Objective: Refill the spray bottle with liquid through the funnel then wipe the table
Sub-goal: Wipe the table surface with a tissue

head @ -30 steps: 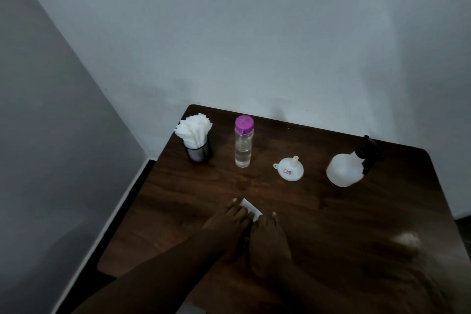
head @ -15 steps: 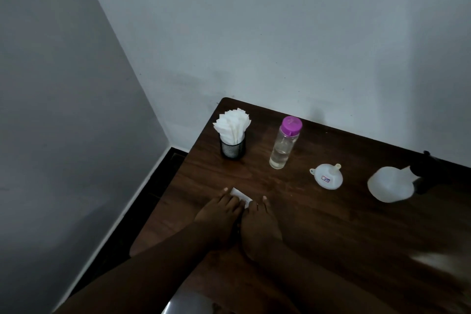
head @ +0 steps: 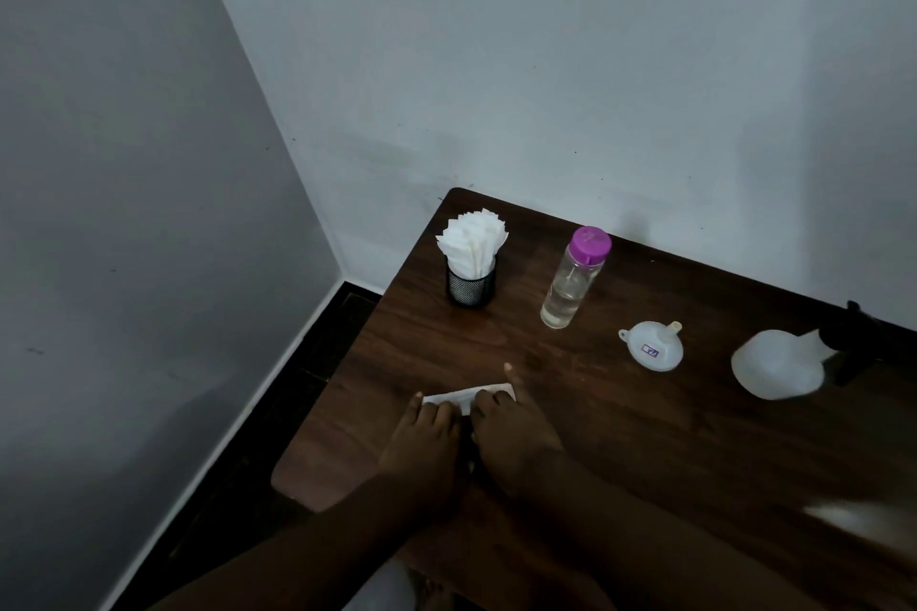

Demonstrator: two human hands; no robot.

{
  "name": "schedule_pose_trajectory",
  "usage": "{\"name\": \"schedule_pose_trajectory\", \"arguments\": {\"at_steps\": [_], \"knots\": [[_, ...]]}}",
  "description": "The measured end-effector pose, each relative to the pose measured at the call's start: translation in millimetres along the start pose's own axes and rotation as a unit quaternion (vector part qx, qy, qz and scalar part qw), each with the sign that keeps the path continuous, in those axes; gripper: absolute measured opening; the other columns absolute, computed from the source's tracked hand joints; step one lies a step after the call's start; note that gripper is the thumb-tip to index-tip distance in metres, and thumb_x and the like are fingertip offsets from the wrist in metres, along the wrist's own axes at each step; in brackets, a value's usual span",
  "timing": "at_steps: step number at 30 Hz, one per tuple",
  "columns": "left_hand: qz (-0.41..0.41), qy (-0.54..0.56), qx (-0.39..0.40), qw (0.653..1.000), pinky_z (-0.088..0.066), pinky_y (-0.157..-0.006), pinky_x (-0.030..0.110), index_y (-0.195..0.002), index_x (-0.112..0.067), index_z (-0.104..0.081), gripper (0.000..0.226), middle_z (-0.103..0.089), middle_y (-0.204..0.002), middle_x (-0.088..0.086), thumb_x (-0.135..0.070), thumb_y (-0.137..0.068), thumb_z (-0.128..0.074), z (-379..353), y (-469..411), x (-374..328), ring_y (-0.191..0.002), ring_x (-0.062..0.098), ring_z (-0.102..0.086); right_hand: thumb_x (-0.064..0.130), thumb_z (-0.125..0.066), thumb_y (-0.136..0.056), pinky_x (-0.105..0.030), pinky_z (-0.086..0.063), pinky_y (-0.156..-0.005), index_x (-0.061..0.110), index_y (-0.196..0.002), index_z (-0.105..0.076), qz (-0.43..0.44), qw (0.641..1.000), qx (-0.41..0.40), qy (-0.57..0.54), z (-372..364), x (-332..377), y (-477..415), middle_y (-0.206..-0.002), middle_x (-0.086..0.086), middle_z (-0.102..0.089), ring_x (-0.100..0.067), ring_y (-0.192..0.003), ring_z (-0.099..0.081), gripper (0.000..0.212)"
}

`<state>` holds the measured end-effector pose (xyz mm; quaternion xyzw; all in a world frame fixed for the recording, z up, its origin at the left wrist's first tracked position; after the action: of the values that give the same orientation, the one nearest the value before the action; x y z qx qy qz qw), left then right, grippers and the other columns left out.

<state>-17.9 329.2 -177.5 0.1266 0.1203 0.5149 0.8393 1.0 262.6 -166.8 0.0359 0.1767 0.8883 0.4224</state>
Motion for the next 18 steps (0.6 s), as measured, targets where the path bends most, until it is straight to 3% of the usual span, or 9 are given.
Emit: {"name": "schedule_pose_trajectory", "arguments": {"at_steps": [5, 7, 11, 15, 18], "knots": [[0.045, 0.057, 0.016, 0.997, -0.009, -0.126, 0.050, -0.154, -0.016, -0.035, 0.073, -0.041, -0.154, 0.009, -0.059, -0.095, -0.037, -7, 7, -28, -0.144, 0.028, -0.034, 0.051, -0.052, -0.092, -0.063, 0.017, -0.116, 0.009, -0.144, -0.044, 0.038, 0.998, 0.022, 0.051, -13, -3, 7, -0.147, -0.015, -0.046, -0.030, -0.142, -0.034, 0.067], [0.055, 0.052, 0.017, 0.997, -0.011, -0.125, 0.050, -0.154, -0.017, -0.035, 0.083, -0.042, -0.153, 0.008, -0.067, -0.087, -0.030, -13, 7, -37, -0.142, 0.029, -0.035, 0.050, -0.052, -0.092, -0.062, 0.010, -0.118, 0.007, -0.144, -0.044, 0.052, 0.996, 0.024, 0.063, -19, -4, 12, -0.147, -0.017, -0.045, -0.031, -0.142, -0.032, 0.067], [0.058, 0.044, 0.006, 0.997, -0.014, -0.123, 0.052, -0.150, -0.016, -0.039, 0.095, -0.045, -0.147, 0.009, -0.072, -0.077, -0.020, -14, 3, -60, -0.138, 0.032, -0.039, 0.041, -0.042, -0.098, -0.057, 0.015, -0.118, 0.005, -0.144, -0.044, 0.057, 0.996, 0.000, 0.064, -25, -16, 30, -0.148, -0.018, -0.045, -0.031, -0.144, -0.031, 0.058], [0.064, 0.048, 0.015, 0.997, -0.014, -0.123, 0.054, -0.151, -0.016, -0.036, 0.099, -0.043, -0.149, 0.011, -0.075, -0.074, -0.017, -12, 0, -88, -0.138, 0.033, -0.037, 0.042, -0.041, -0.099, -0.061, 0.012, -0.118, 0.008, -0.149, -0.038, 0.071, 0.992, 0.018, 0.099, -37, -31, 50, -0.154, -0.014, -0.038, -0.029, -0.148, -0.023, 0.061], [0.072, 0.053, 0.034, 0.995, -0.017, -0.123, 0.052, -0.152, -0.014, -0.034, 0.089, -0.041, -0.148, 0.012, -0.073, -0.085, -0.032, -10, -2, -111, -0.137, 0.036, -0.037, 0.037, -0.038, -0.100, -0.058, 0.015, -0.117, 0.008, -0.147, -0.043, 0.079, 0.994, 0.001, 0.079, -39, -46, 69, -0.151, -0.014, -0.044, -0.029, -0.146, -0.028, 0.055]]}}
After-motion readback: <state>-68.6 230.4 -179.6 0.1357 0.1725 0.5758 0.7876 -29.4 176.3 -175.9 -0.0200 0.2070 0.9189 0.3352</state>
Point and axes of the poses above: each hand's wrist, its own y-axis away from the middle knuckle, its own z-axis out of the back of the hand, x = y × z, the point moved 9 cm from there along -y, towards the middle knuckle
